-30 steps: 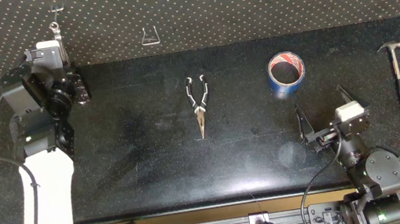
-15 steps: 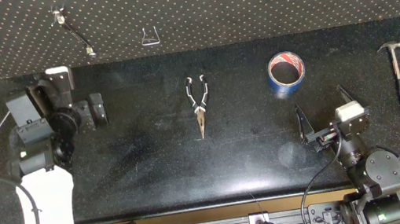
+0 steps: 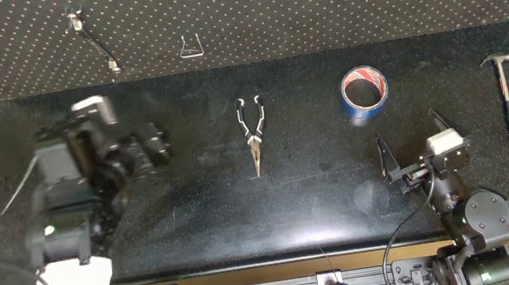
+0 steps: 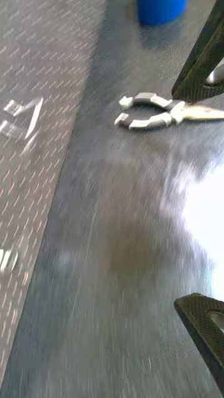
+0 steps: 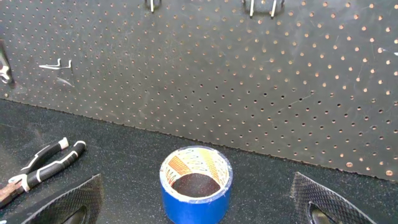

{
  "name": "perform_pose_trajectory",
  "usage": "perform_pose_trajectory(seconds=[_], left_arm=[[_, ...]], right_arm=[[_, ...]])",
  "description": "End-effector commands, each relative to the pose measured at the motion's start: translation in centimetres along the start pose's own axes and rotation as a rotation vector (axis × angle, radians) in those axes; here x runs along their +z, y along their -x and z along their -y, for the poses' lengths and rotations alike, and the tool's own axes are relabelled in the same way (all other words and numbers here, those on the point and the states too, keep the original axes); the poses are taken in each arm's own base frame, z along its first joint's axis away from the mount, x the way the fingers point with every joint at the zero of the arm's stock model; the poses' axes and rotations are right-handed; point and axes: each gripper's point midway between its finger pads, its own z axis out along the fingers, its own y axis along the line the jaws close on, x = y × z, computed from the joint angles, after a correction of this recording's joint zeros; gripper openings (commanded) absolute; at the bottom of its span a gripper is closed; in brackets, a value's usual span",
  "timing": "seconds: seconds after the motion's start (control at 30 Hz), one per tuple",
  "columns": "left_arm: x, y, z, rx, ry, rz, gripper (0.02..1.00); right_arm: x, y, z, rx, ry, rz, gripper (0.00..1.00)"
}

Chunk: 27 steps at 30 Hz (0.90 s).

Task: Place Tools Onto Pegboard

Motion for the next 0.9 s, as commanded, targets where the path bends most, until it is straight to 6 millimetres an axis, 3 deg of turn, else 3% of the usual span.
perform_pose_trajectory(seconds=[0.03, 0.07, 0.1, 0.13, 0.23, 0.37, 0.43, 0.47, 0.53, 0.67, 0.9], left_arm=[[4.5, -2.1, 9.1, 0.177, -0.15, -0.077, 0.996], [5.9, -3.2, 12.4, 0.237, -0.228, -0.098, 0.996], [6.5, -4.6, 14.4, 0.28, -0.27, -0.126, 0.996], [7.0, -6.2, 15.4, 0.273, -0.261, -0.166, 1.0], [7.5, -8.3, 16.5, 0.265, -0.26, -0.228, 0.996], [7.6, -7.8, 14.7, 0.247, 0.004, -0.349, 0.996], [8.4, -6.5, 16.1, 0.271, 0.037, -0.339, 0.996], [9.8, -6.6, 16.3, 0.182, 0.084, -0.347, 0.996], [11.6, -7.7, 16.1, 0.127, 0.121, -0.378, 0.996], [13.8, -7.9, 16.4, 0.083, 0.135, -0.359, 0.996], [15.8, -10.5, 14.1, 0.151, 0.236, -0.442, 0.996]], right_arm=[[0.0, -0.2, -0.1, -0.01, 0.005, -0.002, 0.978], [0.0, -0.2, -0.1, -0.01, 0.005, -0.002, 0.976], [0.0, -0.2, -0.1, -0.01, 0.005, -0.002, 0.978], [0.0, -0.2, -0.1, -0.011, 0.005, -0.002, 0.978], [0.0, -0.2, -0.1, -0.01, 0.005, -0.002, 0.978], [0.0, -0.2, -0.1, -0.01, 0.005, -0.002, 0.978], [0.0, -0.2, -0.1, -0.01, 0.005, -0.002, 0.978], [0.0, -0.2, -0.1, -0.01, 0.005, -0.002, 0.976], [0.0, -0.2, -0.1, -0.01, 0.005, -0.002, 0.978], [0.0, -0.2, -0.1, -0.011, 0.005, -0.002, 0.978], [0.0, -0.2, -0.1, -0.01, 0.005, -0.002, 0.978]])
